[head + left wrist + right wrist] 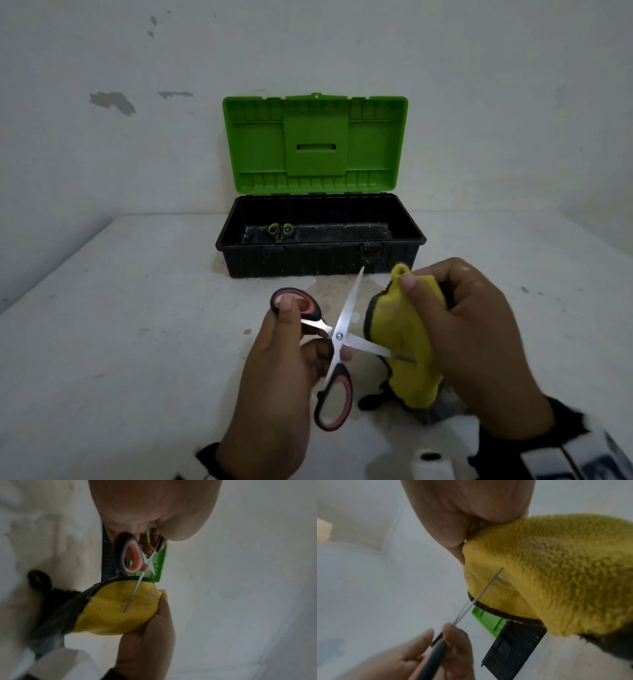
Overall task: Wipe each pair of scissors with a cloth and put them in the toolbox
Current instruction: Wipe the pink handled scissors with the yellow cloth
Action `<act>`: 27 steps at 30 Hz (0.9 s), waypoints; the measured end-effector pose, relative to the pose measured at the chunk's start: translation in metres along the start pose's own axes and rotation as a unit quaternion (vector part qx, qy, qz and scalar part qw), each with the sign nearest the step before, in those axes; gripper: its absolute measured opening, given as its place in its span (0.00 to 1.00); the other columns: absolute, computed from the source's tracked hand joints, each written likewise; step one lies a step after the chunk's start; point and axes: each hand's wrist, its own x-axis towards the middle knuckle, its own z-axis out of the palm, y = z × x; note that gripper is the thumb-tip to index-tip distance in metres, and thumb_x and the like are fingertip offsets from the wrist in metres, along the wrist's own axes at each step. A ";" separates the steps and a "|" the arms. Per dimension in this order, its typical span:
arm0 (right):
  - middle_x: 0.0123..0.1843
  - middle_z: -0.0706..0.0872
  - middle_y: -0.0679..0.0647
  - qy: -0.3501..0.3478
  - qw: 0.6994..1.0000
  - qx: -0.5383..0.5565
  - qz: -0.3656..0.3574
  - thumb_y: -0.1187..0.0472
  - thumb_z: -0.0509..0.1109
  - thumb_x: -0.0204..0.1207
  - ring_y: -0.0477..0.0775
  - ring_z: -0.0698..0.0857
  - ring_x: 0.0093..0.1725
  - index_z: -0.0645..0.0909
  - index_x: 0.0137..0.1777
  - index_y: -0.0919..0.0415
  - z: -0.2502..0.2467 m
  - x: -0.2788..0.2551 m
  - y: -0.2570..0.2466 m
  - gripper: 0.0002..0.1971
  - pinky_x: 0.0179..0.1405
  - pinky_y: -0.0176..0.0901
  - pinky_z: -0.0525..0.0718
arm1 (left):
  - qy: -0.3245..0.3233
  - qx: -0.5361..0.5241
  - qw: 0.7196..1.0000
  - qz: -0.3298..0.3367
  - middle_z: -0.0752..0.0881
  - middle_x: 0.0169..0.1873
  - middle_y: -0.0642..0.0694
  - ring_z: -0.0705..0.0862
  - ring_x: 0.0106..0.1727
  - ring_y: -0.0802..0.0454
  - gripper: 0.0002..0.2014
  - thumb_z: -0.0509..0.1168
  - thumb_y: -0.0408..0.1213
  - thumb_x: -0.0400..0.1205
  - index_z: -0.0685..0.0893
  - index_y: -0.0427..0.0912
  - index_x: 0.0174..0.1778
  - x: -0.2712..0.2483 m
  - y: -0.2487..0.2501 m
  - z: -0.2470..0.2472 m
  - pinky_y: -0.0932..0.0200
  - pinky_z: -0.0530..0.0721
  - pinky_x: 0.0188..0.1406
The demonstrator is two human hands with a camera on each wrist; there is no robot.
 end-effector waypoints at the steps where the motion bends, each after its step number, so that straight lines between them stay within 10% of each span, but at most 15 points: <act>1: 0.37 0.86 0.43 -0.002 1.000 0.008 0.007 0.54 0.73 0.78 0.37 0.84 0.43 0.82 0.40 0.48 -0.003 0.000 0.001 0.06 0.33 0.26 0.76 | -0.006 -0.035 0.999 -0.031 0.92 0.30 0.43 0.92 0.35 0.44 0.17 0.54 0.56 0.86 0.82 0.49 0.51 0.000 0.001 0.000 0.47 0.87 0.45; 9: 0.42 0.84 0.38 -0.097 0.988 -0.047 -0.109 0.50 0.72 0.75 0.35 0.82 0.46 0.80 0.42 0.42 -0.005 -0.016 -0.009 0.03 0.40 0.17 0.75 | 0.039 -0.053 0.998 -0.008 0.92 0.33 0.40 0.87 0.28 0.44 0.15 0.56 0.54 0.86 0.81 0.50 0.58 -0.002 -0.002 0.009 0.48 0.86 0.35; 15: 0.42 0.81 0.37 -0.142 0.959 -0.101 -0.223 0.49 0.71 0.75 0.36 0.79 0.41 0.83 0.46 0.47 0.009 -0.025 -0.013 0.04 0.43 0.21 0.75 | 0.085 0.118 0.980 0.133 0.88 0.38 0.46 0.88 0.34 0.49 0.12 0.54 0.47 0.87 0.80 0.50 0.57 -0.004 -0.006 0.010 0.61 0.85 0.24; 19: 0.36 0.78 0.39 -0.096 0.964 -0.134 -0.207 0.48 0.69 0.75 0.38 0.76 0.34 0.82 0.41 0.49 0.023 -0.033 -0.013 0.07 0.36 0.24 0.74 | 0.082 0.202 0.951 0.219 0.85 0.35 0.52 0.86 0.35 0.55 0.08 0.54 0.44 0.85 0.78 0.56 0.45 -0.008 -0.007 0.010 0.47 0.90 0.38; 27: 0.31 0.81 0.43 -0.065 0.989 -0.102 -0.079 0.47 0.76 0.73 0.42 0.82 0.34 0.75 0.33 0.46 0.021 -0.024 -0.014 0.14 0.30 0.29 0.80 | 0.050 0.159 0.966 0.199 0.84 0.23 0.48 0.81 0.18 0.51 0.09 0.51 0.41 0.86 0.76 0.47 0.47 -0.017 -0.004 0.015 0.57 0.83 0.17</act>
